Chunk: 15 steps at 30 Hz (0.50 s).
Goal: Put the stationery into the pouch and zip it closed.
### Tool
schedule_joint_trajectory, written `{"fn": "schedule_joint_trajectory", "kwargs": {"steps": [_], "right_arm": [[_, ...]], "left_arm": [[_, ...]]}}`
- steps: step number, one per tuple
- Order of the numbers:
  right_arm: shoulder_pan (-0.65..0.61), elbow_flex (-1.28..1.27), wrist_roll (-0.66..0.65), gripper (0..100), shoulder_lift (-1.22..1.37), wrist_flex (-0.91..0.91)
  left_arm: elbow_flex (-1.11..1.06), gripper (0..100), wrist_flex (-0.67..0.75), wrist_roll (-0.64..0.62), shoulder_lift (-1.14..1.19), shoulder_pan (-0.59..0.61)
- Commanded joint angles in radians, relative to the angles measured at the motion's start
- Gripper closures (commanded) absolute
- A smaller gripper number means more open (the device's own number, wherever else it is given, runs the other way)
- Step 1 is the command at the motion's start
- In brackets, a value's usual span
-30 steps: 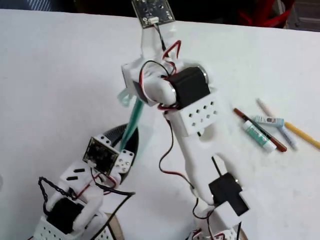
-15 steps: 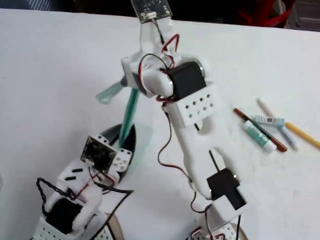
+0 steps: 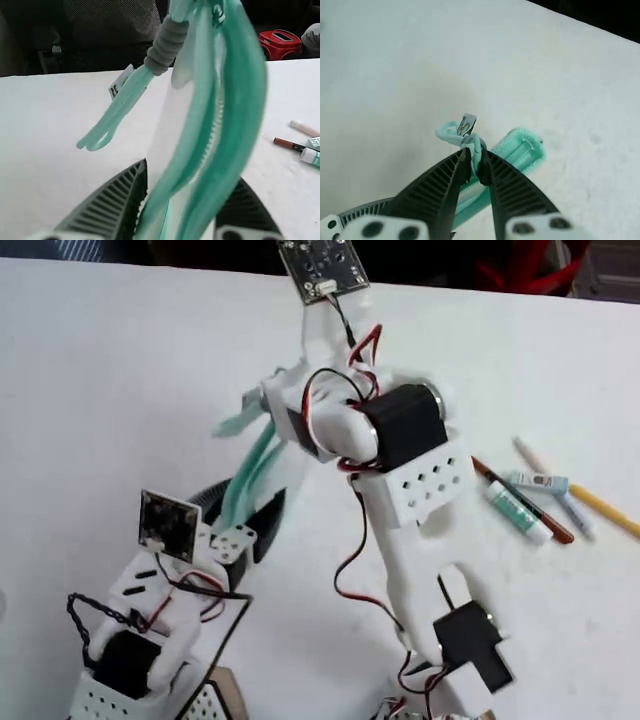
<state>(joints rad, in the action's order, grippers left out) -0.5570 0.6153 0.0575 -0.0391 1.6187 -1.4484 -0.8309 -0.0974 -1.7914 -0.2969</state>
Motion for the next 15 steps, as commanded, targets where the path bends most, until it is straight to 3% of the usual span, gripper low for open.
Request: {"fn": "schedule_joint_trajectory", "kwargs": {"steps": [1,7,11,15], "right_arm": [[-0.013,-0.049,-0.005,97.8,-0.028,-0.021],[-0.051,-0.066,0.025,97.8,-0.036,-0.028],[-0.127,-0.072,0.028,97.8,-0.036,-0.025],[-0.171,-0.071,0.029,97.8,-0.036,-0.005]], "left_arm": [[0.0,81,0.061,0.012,-0.002,-0.004],[-0.124,99,0.245,0.117,-0.002,-0.053],[-0.137,98,0.262,0.15,-0.001,-0.107],[-0.098,98,0.235,0.149,-0.001,-0.07]]}}
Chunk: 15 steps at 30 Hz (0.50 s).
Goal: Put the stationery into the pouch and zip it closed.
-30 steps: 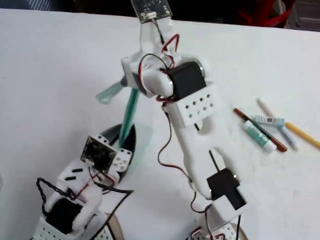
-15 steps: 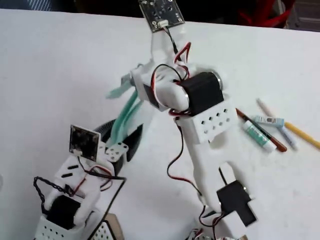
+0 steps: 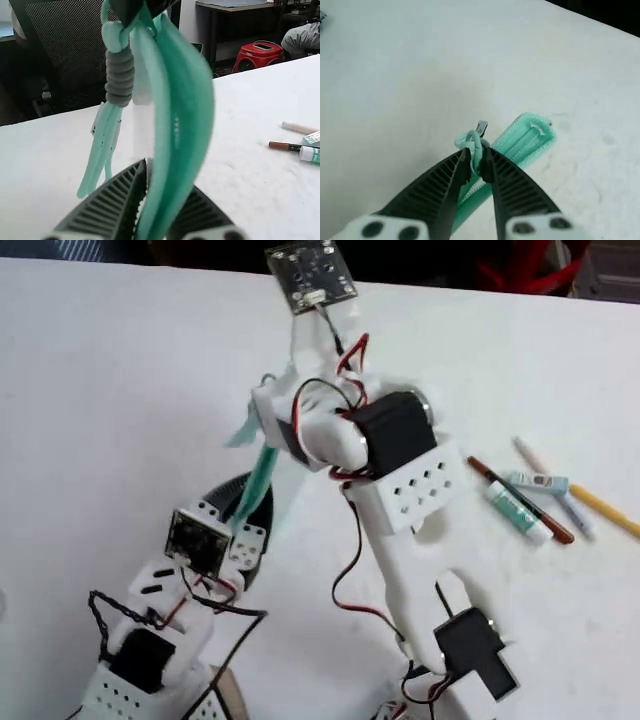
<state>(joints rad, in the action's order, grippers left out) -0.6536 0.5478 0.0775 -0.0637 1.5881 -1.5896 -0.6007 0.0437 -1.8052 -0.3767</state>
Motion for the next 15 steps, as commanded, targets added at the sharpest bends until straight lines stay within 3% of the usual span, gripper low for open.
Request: {"fn": "schedule_joint_trajectory", "kwargs": {"steps": [1,15], "right_arm": [[-0.085,-0.005,0.011,97.8,-0.012,0.031],[-0.309,-0.008,0.011,97.8,-0.11,0.116]], "left_arm": [[0.055,98,-0.009,0.008,0.013,0.019],[0.084,98,-0.051,0.008,0.013,0.031]]}}
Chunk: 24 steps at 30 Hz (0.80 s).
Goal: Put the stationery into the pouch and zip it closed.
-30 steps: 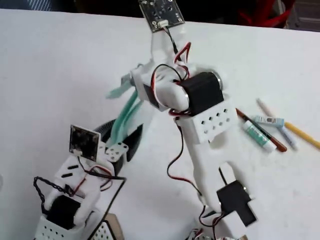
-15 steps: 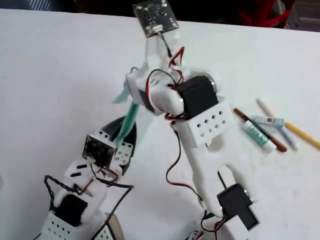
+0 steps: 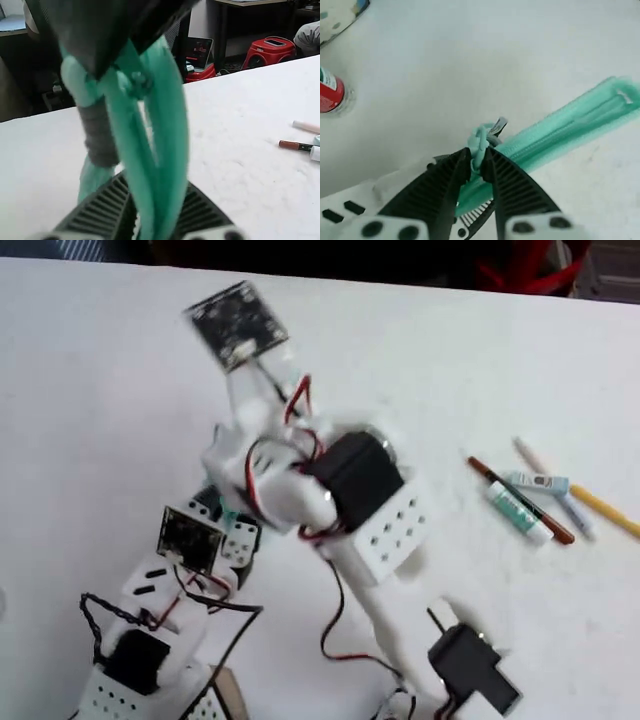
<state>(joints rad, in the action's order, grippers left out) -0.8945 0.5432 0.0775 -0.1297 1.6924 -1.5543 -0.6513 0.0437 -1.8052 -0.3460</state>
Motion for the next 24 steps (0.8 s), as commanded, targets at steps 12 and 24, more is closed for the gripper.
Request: {"fn": "schedule_joint_trajectory", "kwargs": {"steps": [12,24], "right_arm": [[0.005,-0.144,0.089,97.8,-0.081,-0.085],[0.248,-0.232,0.095,97.8,-0.102,-0.312]], "left_arm": [[0.08,98,-0.017,0.008,0.013,0.073],[0.086,81,-0.074,-0.098,0.013,0.076]]}}
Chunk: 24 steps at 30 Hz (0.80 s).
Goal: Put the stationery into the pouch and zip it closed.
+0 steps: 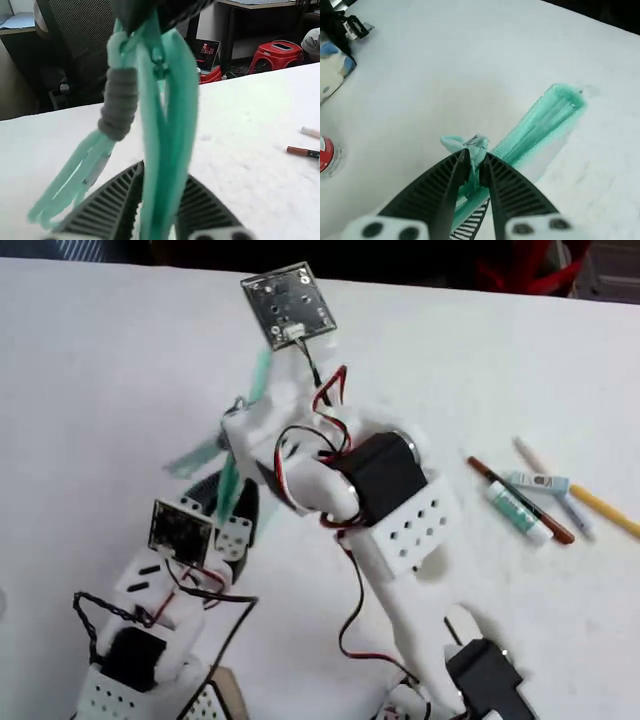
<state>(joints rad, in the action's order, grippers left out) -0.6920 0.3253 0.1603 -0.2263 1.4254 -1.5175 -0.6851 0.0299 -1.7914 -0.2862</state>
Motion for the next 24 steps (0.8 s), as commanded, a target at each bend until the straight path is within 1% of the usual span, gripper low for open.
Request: {"fn": "schedule_joint_trajectory", "kwargs": {"steps": [1,2,3,6,8,11,13,16,18,21,24], "right_arm": [[0.047,-0.026,0.012,97.8,-0.005,-0.058],[0.056,-0.035,0.012,97.8,-0.005,-0.064],[0.059,-0.041,0.012,97.8,-0.005,-0.065],[0.059,-0.049,0.012,97.8,-0.01,-0.059],[0.058,-0.048,0.012,97.8,-0.012,-0.059],[0.058,-0.048,0.012,97.8,-0.012,-0.058],[0.058,-0.046,0.012,97.8,-0.012,-0.044],[0.058,-0.041,0.012,97.8,-0.012,-0.03],[0.058,-0.041,0.012,97.8,-0.012,-0.019],[0.048,-0.04,0.012,97.8,-0.016,0.019],[-0.018,-0.044,0.006,97.8,-0.059,0.054]], "left_arm": [[0.052,77,-0.061,-0.13,-0.002,0.016],[0.054,74,-0.08,-0.164,-0.002,0.016],[0.063,73,-0.094,-0.163,-0.002,0.016],[0.072,78,-0.098,-0.087,-0.002,0.007],[0.069,84,-0.075,-0.055,-0.002,0.007],[0.051,98,-0.034,-0.049,-0.002,0.002],[0.012,96,0.014,-0.049,-0.002,-0.018],[-0.038,98,0.081,-0.049,-0.002,-0.058],[-0.046,98,0.094,-0.049,-0.002,-0.059],[0.009,98,0.051,-0.054,-0.002,-0.035],[0.071,98,-0.023,-0.051,-0.001,-0.016]]}}
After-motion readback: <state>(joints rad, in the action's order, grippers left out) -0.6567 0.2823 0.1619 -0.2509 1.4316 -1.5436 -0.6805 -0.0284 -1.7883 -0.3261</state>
